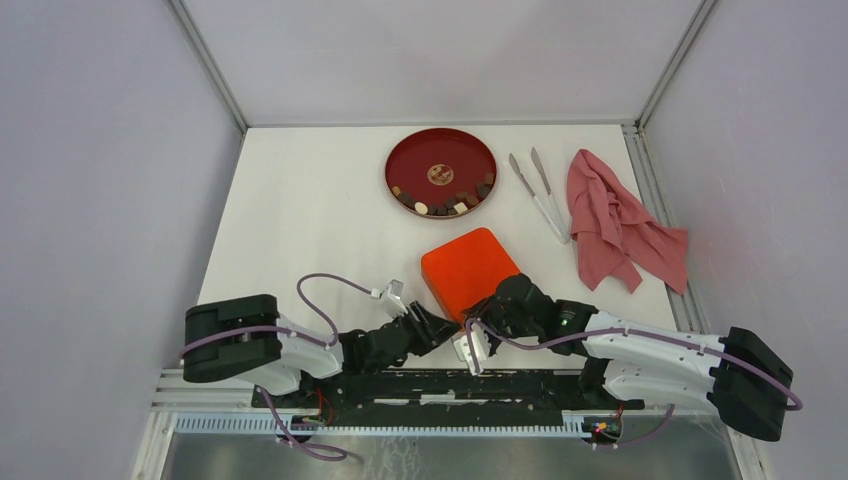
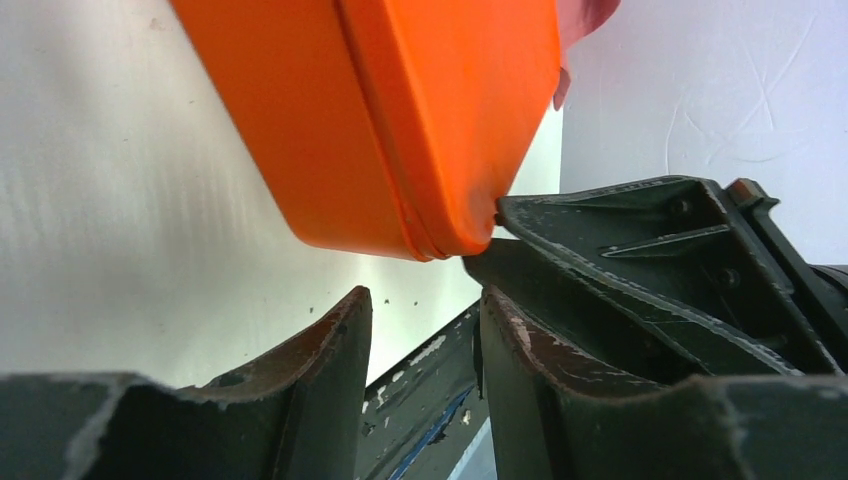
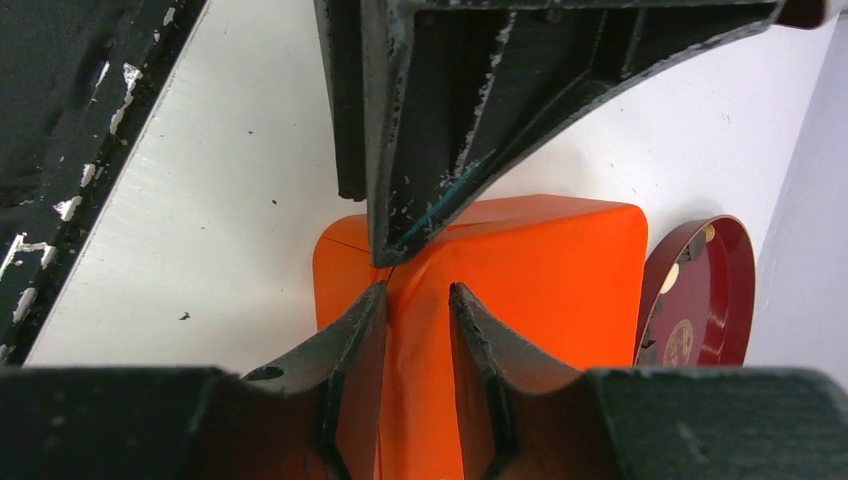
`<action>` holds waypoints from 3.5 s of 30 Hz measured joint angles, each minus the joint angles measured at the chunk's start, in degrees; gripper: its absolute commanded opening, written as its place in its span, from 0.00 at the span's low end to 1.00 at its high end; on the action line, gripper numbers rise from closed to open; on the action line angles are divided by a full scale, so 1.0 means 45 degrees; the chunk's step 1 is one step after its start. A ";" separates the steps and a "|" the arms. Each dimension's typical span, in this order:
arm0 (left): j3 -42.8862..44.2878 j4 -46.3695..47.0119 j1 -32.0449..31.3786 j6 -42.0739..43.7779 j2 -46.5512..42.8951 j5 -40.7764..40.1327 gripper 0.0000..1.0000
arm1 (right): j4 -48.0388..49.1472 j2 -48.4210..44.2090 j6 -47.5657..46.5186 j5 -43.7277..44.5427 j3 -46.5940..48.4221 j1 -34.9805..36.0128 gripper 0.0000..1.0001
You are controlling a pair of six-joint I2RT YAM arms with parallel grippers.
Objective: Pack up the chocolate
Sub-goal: Adjust the packing box at the center of the board.
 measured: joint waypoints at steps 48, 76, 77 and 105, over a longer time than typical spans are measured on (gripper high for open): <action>-0.0393 0.5285 -0.0010 -0.1846 0.3886 -0.0073 0.40 | 0.0554 0.0772 0.0680 0.3045 0.0097 0.1253 0.15; 0.1375 -0.6232 0.2419 0.0656 -0.2482 0.0534 0.21 | -0.1792 -0.0024 0.0651 -0.0379 0.1496 -0.2157 0.39; 0.1462 -0.6445 0.2628 0.0835 -0.2540 0.0675 0.20 | -0.1909 -0.0049 0.0758 -0.0767 0.1656 -0.2472 0.39; 0.0534 -0.2749 0.5450 0.2448 -0.1336 0.4512 0.28 | -0.1773 0.1185 0.4677 -0.5600 0.2375 -0.8179 0.37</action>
